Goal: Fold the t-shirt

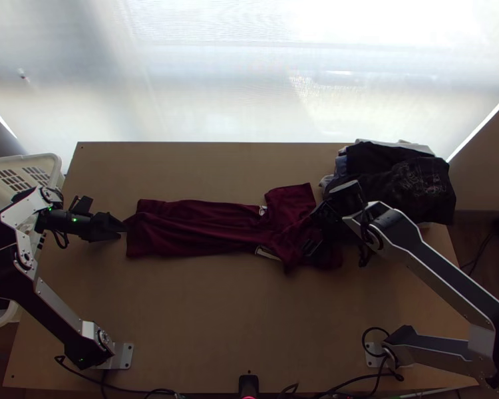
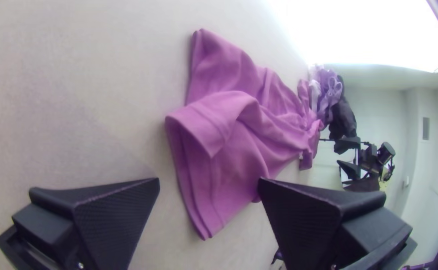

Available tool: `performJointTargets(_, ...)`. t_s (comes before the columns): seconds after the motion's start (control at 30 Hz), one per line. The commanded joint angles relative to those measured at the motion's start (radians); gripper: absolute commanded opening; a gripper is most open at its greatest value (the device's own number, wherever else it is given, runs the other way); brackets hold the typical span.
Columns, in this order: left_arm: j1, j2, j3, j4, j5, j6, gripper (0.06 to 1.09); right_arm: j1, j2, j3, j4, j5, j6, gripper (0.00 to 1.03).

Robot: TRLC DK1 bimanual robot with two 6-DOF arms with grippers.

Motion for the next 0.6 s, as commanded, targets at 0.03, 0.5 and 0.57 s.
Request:
performJointTargets(0.03, -0.016, 0.033, 0.009, -0.015, 0.041, -0.009, 1.04, 0.0, 0.004, 0.003, 0.0, 0.002, -0.009, 0.98)
performJointTargets(0.5, -0.062, 0.044, 0.041, -0.069, 0.087, -0.02, 1.04, 0.001, 0.004, 0.001, 0.0, 0.0, -0.009, 0.98)
performJointTargets(0.57, -0.077, 0.044, 0.037, -0.072, 0.096, -0.021, 1.04, 0.001, 0.004, 0.001, 0.0, 0.0, -0.011, 0.98)
